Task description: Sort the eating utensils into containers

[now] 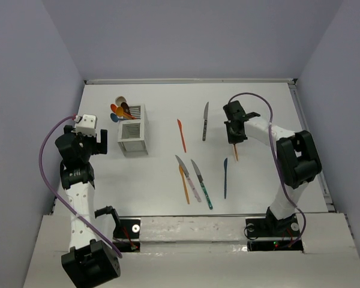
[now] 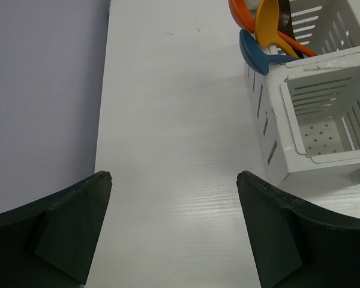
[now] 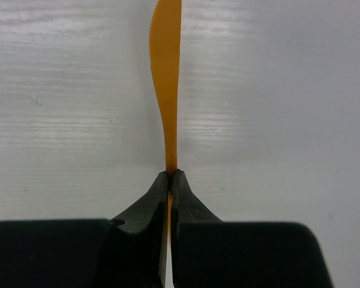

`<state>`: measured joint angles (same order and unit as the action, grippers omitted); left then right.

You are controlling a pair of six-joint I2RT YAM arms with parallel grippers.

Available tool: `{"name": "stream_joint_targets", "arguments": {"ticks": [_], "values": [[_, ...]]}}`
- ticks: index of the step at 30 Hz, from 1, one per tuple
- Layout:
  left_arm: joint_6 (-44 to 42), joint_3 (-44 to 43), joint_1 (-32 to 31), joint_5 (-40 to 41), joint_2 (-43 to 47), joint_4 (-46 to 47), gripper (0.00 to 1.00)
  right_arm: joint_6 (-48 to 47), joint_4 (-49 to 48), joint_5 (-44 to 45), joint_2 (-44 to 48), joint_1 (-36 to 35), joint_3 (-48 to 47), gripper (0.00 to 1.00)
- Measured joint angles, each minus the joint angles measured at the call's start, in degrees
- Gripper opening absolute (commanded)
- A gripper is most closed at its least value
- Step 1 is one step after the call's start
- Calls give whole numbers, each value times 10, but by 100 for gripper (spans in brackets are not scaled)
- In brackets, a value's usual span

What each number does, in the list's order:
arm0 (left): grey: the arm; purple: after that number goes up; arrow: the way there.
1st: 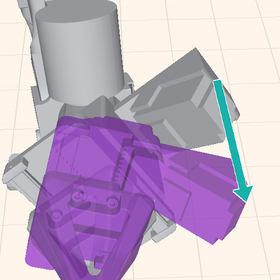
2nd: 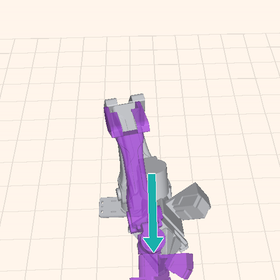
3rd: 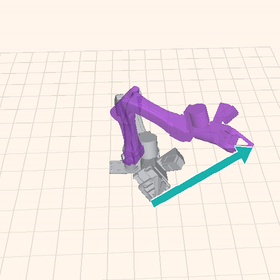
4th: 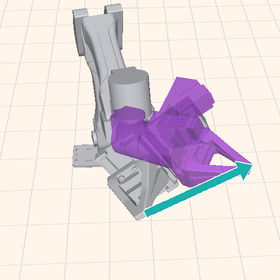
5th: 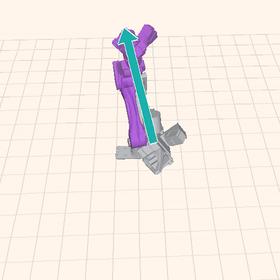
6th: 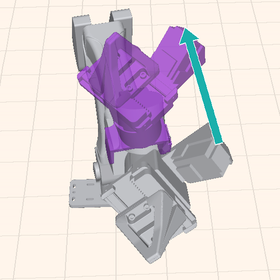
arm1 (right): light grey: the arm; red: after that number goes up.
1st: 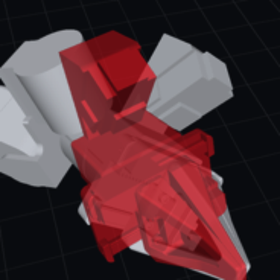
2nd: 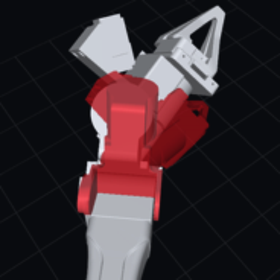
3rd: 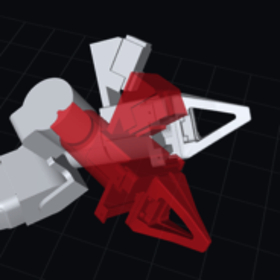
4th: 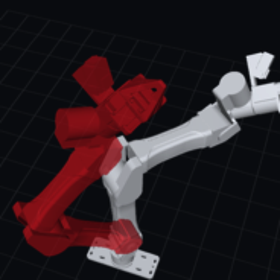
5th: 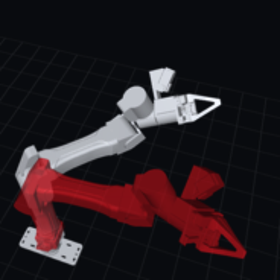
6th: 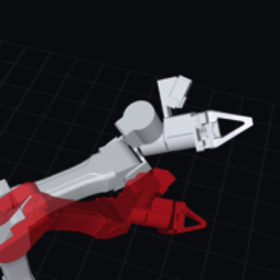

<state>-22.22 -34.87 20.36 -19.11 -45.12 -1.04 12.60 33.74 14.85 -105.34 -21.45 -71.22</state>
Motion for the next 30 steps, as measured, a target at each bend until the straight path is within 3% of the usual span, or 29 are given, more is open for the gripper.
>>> {"name": "stream_joint_targets", "arguments": {"ticks": [13, 17, 22, 30], "values": [[-12, -1, 0, 10, 0, -22, 99, -49, -79, 45, 101, -24, 28, 0], [-20, -32, 0, -2, 0, -63, 99, -94, -131, 64, 123, -119, 26, 0], [-27, -127, 0, -63, 0, -106, 99, -120, -243, -2, 135, -238, -8, 0], [-22, -199, 0, -159, 11, -142, 99, -124, -444, -105, 58, -301, -122, 0]]}}
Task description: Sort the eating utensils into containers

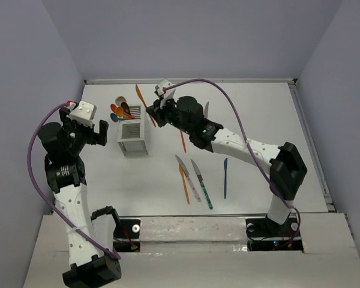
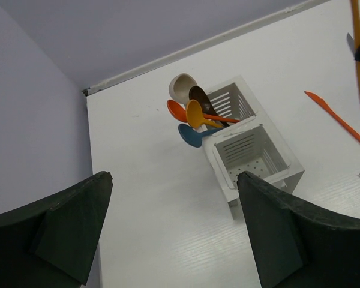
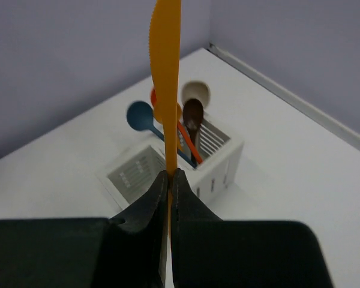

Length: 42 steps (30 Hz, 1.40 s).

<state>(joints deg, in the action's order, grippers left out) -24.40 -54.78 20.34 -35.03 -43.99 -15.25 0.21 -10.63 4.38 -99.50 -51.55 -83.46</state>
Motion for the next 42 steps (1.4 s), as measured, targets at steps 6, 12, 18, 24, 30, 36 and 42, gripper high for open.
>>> {"name": "stream_joint_targets", "arguments": {"ticks": [6, 12, 18, 24, 30, 36, 42], "values": [[14, 22, 0, 25, 1, -5, 99, 6, -155, -109, -125, -7, -82, 0], [35, 65, 0, 73, -1, 13, 99, 33, -235, -189, -242, -7, -130, 0], [42, 99, 0, 100, -2, 25, 99, 36, -241, -216, -306, -7, -137, 0], [42, 107, 0, 109, -2, 28, 99, 21, -241, -216, -312, -7, -136, 15], [42, 108, 0, 109, 0, 30, 99, 1, -239, -213, -307, -7, -113, 44], [42, 108, 0, 108, 4, 30, 99, -12, -228, -192, -263, -7, -55, 55], [41, 108, 0, 100, 11, 30, 99, 5, -178, -122, -142, -7, 10, 56]]}}
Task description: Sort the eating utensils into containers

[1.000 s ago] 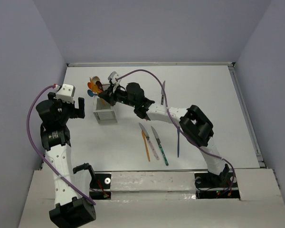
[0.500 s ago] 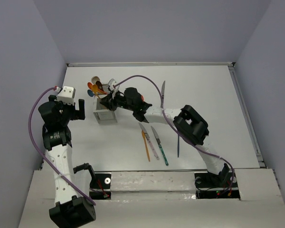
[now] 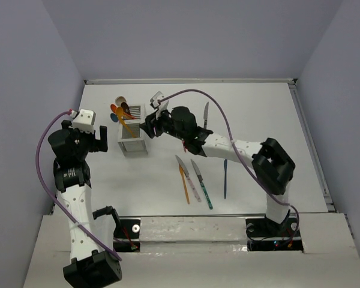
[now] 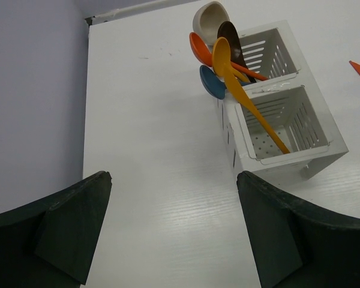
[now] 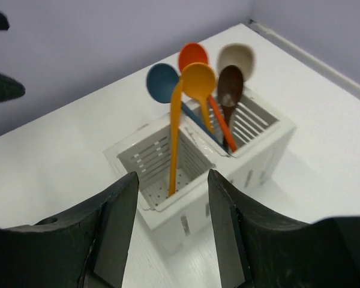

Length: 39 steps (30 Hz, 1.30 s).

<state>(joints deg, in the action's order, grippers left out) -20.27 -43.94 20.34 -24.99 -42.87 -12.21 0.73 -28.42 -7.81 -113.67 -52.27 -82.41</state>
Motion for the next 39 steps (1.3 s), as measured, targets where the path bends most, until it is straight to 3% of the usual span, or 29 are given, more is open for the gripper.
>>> {"name": "stream_joint_targets", "arguments": {"ticks": [9, 16, 18, 23, 34, 37, 39], "values": [[-5, 0, 0, -17, 4, -1, 99, 146, 357, 279, 244, 3, 68, 62], [-9, 7, 0, -28, 4, 0, 99, 331, 626, 312, 332, 12, 252, 60], [-11, 13, 0, -30, 5, 0, 99, 373, 663, 302, 341, 13, 297, 58], [-17, 36, 0, -27, 7, 2, 99, 439, 710, 284, 355, 35, 365, 57], [-24, 52, 0, 17, 12, 13, 99, 460, 659, 245, 325, 62, 400, 48], [-28, 66, 0, 42, 12, 29, 99, 458, 649, 244, 312, 66, 393, 35], [-33, 75, 0, 55, 11, 31, 99, 456, 647, 243, 293, 66, 379, 18]]}}
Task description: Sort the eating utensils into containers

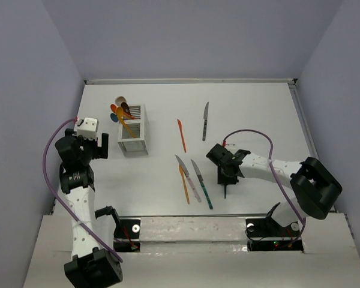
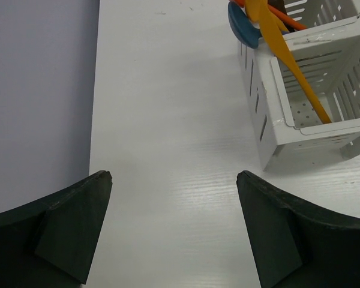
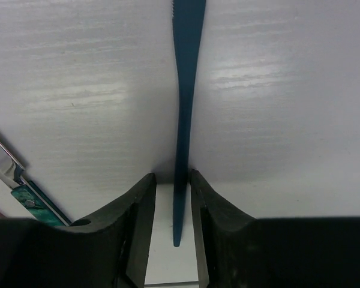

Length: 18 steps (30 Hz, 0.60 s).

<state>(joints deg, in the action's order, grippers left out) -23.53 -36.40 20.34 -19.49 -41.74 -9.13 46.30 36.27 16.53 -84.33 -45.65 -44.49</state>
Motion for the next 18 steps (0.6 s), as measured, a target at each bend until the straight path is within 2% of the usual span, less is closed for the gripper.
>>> {"name": "stream_joint_targets", "arguments": {"ticks": [1, 2, 3, 14, 18], "values": [[-1, 3, 0, 5, 0, 0, 99, -1, 1, 0, -5, 0, -5, 12], [-2, 4, 0, 8, 0, 0, 99, -2, 0, 2, -16, 0, -13, 3], [-3, 4, 0, 11, 0, 0, 99, -3, 1, 4, -22, 0, -18, 0], [-6, 4, 0, 25, 0, 10, 99, -45, -4, 32, -2, 0, -16, 0], [-2, 5, 0, 26, 0, 19, 99, -141, -77, 50, 92, 4, -16, 0]]}}
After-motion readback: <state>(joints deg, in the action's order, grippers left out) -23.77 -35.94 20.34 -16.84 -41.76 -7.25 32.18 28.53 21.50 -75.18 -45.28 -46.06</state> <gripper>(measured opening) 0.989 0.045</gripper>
